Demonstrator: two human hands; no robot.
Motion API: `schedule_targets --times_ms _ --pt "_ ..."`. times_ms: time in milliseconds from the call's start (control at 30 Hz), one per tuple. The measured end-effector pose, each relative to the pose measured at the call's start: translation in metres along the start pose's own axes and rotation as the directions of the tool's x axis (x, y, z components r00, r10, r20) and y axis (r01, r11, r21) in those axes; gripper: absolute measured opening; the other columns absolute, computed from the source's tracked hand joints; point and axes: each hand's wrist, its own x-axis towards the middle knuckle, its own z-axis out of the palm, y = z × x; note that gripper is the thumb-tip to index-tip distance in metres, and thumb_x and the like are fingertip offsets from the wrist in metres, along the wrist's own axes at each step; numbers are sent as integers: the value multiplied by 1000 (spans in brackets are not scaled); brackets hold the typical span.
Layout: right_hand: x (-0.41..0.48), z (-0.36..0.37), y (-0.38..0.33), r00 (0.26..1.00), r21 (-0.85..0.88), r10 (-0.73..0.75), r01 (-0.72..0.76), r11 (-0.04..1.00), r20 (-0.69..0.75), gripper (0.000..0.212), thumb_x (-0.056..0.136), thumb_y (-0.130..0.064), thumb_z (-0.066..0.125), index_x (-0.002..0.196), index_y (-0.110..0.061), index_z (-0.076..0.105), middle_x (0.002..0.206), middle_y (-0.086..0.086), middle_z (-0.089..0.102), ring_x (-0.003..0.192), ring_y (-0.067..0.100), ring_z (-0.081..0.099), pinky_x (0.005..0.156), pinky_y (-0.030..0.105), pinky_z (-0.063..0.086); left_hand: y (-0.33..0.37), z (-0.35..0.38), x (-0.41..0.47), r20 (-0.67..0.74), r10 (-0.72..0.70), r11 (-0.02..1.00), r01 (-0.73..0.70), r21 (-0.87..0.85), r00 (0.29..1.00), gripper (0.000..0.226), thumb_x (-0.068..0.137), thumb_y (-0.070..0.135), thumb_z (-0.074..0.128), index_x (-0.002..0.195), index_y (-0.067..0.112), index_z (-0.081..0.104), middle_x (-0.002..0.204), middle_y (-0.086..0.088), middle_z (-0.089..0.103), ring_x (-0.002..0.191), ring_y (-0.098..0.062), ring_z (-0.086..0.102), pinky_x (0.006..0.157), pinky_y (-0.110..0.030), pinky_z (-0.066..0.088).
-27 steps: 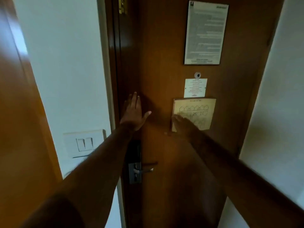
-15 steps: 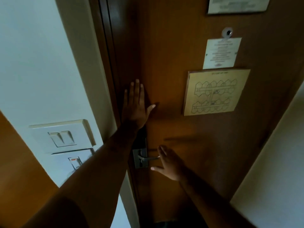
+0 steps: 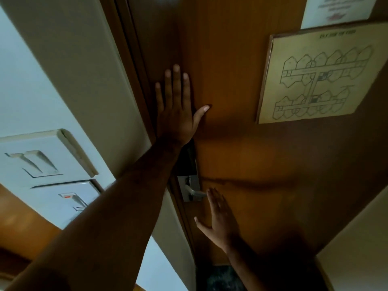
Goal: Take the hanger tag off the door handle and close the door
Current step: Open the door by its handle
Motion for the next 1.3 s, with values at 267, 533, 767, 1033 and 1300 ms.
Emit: schedule_targets --times_ms 267,533,767,1033,1300 --pt "-6 -17 -10 997 9 39 -40 999 64 103 89 -77 53 166 -27 8 174 -2 7 161 23 7 130 40 17 2 -30 -1 62 4 998 1 -67 998 93 103 72 41 163 2 28 170 -23 28 159 -41 26 129 -60 20" --pt "-54 -37 -23 996 1 68 -68 998 58 102 83 -79 58 162 -25 22 168 -1 28 154 19 29 123 31 30 3 -102 -15 199 46 995 -27 -100 979 86 108 66 31 167 5 18 176 -17 14 164 -34 13 132 -54 13" --pt "-118 -60 -36 989 -152 112 -97 984 95 108 81 -82 58 164 -23 20 171 1 23 155 21 27 123 32 27 -16 -171 -52 217 149 982 -118 -150 965 79 108 41 50 167 4 12 177 -15 9 165 -31 9 133 -48 7" --pt "-199 -108 -47 986 -443 93 -22 896 140 106 88 -77 55 165 -15 17 174 4 11 159 21 17 129 35 17 -26 -249 -102 318 -218 731 370 -573 923 109 96 52 67 166 4 -1 176 -16 0 163 -27 -4 133 -45 13" --pt "-251 -208 -110 920 -611 -333 145 779 -206 81 98 -40 66 158 3 33 168 19 20 155 38 27 123 55 33 51 -323 -187 825 -128 -210 797 -566 551 89 98 71 33 168 27 1 177 7 2 159 -1 5 135 -45 13"
